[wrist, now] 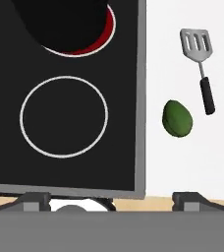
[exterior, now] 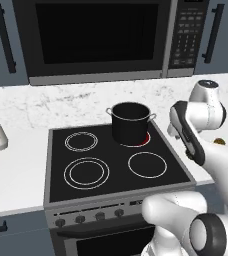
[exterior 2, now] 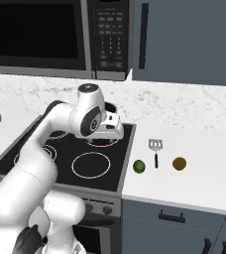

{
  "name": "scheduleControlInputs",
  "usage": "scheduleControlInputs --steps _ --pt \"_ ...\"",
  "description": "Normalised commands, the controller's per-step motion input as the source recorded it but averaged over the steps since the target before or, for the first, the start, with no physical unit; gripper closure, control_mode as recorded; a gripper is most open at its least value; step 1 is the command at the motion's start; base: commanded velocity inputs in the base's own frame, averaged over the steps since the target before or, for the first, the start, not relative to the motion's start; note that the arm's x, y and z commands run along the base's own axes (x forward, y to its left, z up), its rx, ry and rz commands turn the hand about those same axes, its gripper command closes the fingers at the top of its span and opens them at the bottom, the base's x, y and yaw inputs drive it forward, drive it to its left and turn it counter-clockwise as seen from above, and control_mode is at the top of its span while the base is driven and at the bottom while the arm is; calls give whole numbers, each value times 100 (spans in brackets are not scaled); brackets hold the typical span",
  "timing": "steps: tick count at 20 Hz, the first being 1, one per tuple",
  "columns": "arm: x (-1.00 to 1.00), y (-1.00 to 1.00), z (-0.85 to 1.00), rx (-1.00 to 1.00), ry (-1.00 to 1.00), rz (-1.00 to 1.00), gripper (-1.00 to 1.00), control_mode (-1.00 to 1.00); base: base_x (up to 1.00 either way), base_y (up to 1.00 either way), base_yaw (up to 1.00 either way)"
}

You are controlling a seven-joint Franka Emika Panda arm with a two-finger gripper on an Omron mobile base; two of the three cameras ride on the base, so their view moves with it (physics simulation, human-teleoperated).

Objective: Put the avocado and avocado in the pot. Retrieve the spatula and lightly stir the vegetables in the pot.

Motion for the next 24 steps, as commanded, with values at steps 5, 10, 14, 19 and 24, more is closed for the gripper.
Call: scheduleControlInputs --steps 5,10,14,19,24 --pt "57 -95 -71 0 5 0 -100 -100 0 0 0" --pt "96 -55 -54 0 7 0 -100 -100 0 0 0" --pt "78 -28 -58 0 7 0 -100 -100 0 0 0" --pt "41 -29 -54 0 6 0 -100 -100 0 0 0" --pt "4 -38 -50 0 7 0 -100 -100 0 0 0"
